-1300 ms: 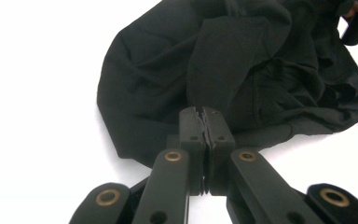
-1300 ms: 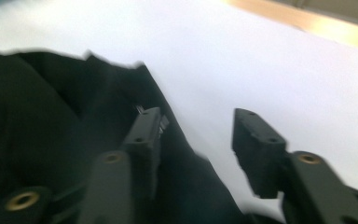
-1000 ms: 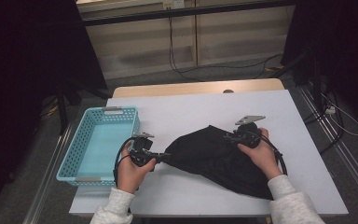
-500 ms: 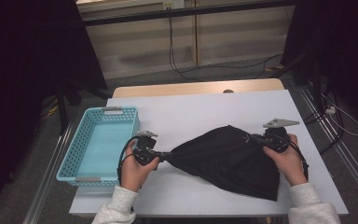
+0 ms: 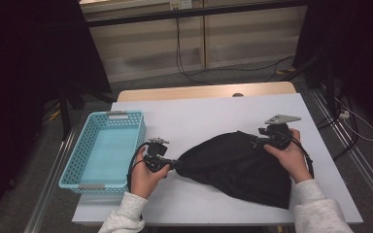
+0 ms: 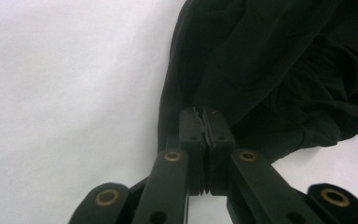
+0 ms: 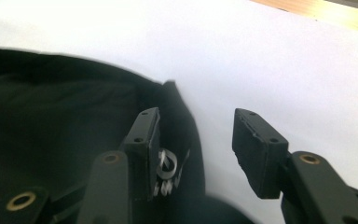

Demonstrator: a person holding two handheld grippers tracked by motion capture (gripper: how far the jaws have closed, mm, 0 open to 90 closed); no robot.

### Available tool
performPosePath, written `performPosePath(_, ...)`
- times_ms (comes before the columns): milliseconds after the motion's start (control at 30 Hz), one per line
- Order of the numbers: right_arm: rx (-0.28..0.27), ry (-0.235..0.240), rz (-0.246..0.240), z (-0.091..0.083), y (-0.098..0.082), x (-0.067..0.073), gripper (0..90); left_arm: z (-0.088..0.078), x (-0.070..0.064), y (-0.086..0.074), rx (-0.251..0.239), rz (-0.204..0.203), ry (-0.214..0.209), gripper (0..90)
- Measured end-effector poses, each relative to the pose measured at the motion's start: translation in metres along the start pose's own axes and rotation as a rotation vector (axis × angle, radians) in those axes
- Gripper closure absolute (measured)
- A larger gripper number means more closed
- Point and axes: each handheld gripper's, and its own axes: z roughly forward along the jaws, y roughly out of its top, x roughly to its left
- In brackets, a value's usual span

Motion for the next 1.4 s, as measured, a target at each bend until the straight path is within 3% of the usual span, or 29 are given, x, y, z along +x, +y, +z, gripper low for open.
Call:
performPosePath(167, 0.042, 0.032, -0.022, 0.021, 0.009, 0.003, 53.6, 0.0, 0.0, -0.001, 0.001, 0.0, 0.002, 88.1)
performPosePath(300, 0.122, 0.039, -0.056, 0.038, 0.007, 0.009, 57.5, 0.001, 0.0, -0.002, 0.002, -0.001, 0.001, 88.1)
performPosePath(333, 0.132, 0.04, -0.059, 0.041, 0.005, 0.009, 60.5, 0.001, 0.0, -0.002, 0.002, -0.001, 0.001, 88.1)
performPosePath(367, 0.119, 0.095, -0.023, 0.041, 0.004, 0.009, 77.9, 0.001, 0.0, -0.001, 0.0, 0.0, 0.001, 88.1)
performPosePath(400, 0.119, 0.095, -0.023, 0.041, 0.004, 0.009, 77.9, 0.001, 0.0, -0.001, -0.001, 0.0, 0.002, 88.1)
performPosePath(433, 0.119, 0.111, -0.024, 0.04, 0.003, 0.01, 83.7, 0.001, 0.0, -0.001, 0.0, 0.001, 0.001, 88.1)
performPosePath(533, 0.095, 0.12, -0.018, 0.031, 0.001, 0.011, 88.5, 0.0, 0.0, -0.001, -0.004, 0.002, 0.0, 88.1)
performPosePath(667, -0.028, 0.096, 0.064, 0.004, -0.004, 0.0, 88.8, 0.0, 0.001, -0.001, -0.002, 0.002, 0.007, 88.1)
performPosePath(700, -0.083, 0.076, 0.091, -0.013, -0.008, -0.008, 88.9, 0.002, 0.001, 0.0, -0.01, 0.004, 0.009, 88.1)
performPosePath(733, -0.083, 0.076, 0.091, -0.013, -0.008, -0.008, 88.9, 0.002, 0.001, 0.0, -0.01, 0.004, 0.009, 88.1)
performPosePath(833, -0.144, 0.074, 0.12, -0.034, -0.015, -0.015, 88.9, 0.005, 0.001, 0.001, -0.018, 0.003, -0.001, 88.1)
performPosePath(1033, -0.146, 0.065, 0.119, -0.046, -0.033, -0.016, 88.8, 0.011, -0.004, 0.004, -0.017, 0.016, -0.001, 86.7)
performPosePath(1200, -0.137, 0.057, 0.116, -0.048, -0.036, -0.015, 88.8, 0.011, -0.001, 0.006, -0.035, 0.02, 0.006, 83.3)
performPosePath(1233, -0.133, 0.049, 0.118, -0.05, -0.038, -0.016, 88.8, 0.01, -0.001, 0.006, -0.043, 0.026, 0.015, 76.8)
performPosePath(1267, -0.133, 0.049, 0.118, -0.05, -0.038, -0.016, 88.8, 0.01, 0.0, 0.007, -0.05, 0.033, 0.026, 76.8)
performPosePath(1333, -0.135, 0.043, 0.124, -0.051, -0.041, -0.017, 88.8, 0.01, 0.001, 0.008, -0.075, 0.035, 0.043, 61.6)
performPosePath(1400, -0.131, 0.035, 0.129, -0.052, -0.043, -0.018, 88.7, 0.009, 0.001, 0.009, -0.094, 0.041, 0.066, 52.3)
